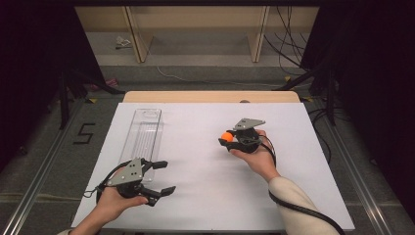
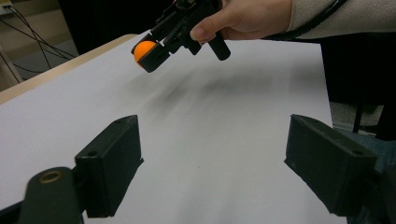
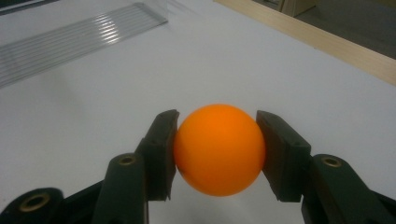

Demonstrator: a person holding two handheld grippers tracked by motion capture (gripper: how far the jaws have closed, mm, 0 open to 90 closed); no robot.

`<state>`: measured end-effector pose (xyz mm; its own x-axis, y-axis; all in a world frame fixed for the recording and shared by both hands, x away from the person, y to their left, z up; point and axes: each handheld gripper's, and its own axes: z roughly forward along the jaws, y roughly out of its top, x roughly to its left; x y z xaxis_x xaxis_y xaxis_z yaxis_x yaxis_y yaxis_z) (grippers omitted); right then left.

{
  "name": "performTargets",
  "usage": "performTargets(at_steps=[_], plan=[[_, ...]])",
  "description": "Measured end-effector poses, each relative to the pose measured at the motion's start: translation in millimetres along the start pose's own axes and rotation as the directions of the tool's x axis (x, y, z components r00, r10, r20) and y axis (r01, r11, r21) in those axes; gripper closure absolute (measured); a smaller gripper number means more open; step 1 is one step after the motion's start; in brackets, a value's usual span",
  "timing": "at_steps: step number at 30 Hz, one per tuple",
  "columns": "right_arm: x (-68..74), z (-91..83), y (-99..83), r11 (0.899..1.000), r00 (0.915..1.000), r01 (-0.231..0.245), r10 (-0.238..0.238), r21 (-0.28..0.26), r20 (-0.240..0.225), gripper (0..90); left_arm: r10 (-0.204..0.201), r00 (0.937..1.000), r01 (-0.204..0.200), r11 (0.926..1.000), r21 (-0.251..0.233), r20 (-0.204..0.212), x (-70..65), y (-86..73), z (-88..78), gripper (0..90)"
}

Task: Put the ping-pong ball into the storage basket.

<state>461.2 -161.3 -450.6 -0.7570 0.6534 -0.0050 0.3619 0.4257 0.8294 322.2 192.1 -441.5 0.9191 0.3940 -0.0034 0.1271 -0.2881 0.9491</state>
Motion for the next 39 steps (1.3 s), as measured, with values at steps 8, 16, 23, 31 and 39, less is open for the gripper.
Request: performTargets(at_steps=[8,16,23,31,39], plan=[[4.2,0.0,4.5,1.000,0.9999,0.005,-0.005,-0.011,-0.011,51.3,0.001,1.0000,-0.001,1.0000,0.001,0.002,-0.1,0.0,0.1,17.8],[9.5,0.7,10.3,1.000,0.9996,0.013,-0.014,-0.026,-0.024,51.3,0.002,1.0000,-0.002,1.0000,0.001,0.003,-0.1,0.0,0.2,17.8],[12.8,2.2,13.2,0.999,0.9993,0.020,-0.021,-0.032,-0.032,51.3,0.003,1.0000,-0.003,1.0000,0.003,0.004,-0.3,0.0,0.3,17.8],[16.8,3.1,17.3,0.999,0.9990,0.024,-0.026,-0.039,-0.036,51.3,0.003,1.0000,-0.003,1.0000,0.003,0.003,-0.6,0.0,0.3,17.8],[20.0,5.0,20.7,0.999,0.9987,0.027,-0.029,-0.045,-0.043,51.3,0.004,1.0000,-0.004,1.0000,0.003,0.004,-0.5,-0.1,0.2,17.8]])
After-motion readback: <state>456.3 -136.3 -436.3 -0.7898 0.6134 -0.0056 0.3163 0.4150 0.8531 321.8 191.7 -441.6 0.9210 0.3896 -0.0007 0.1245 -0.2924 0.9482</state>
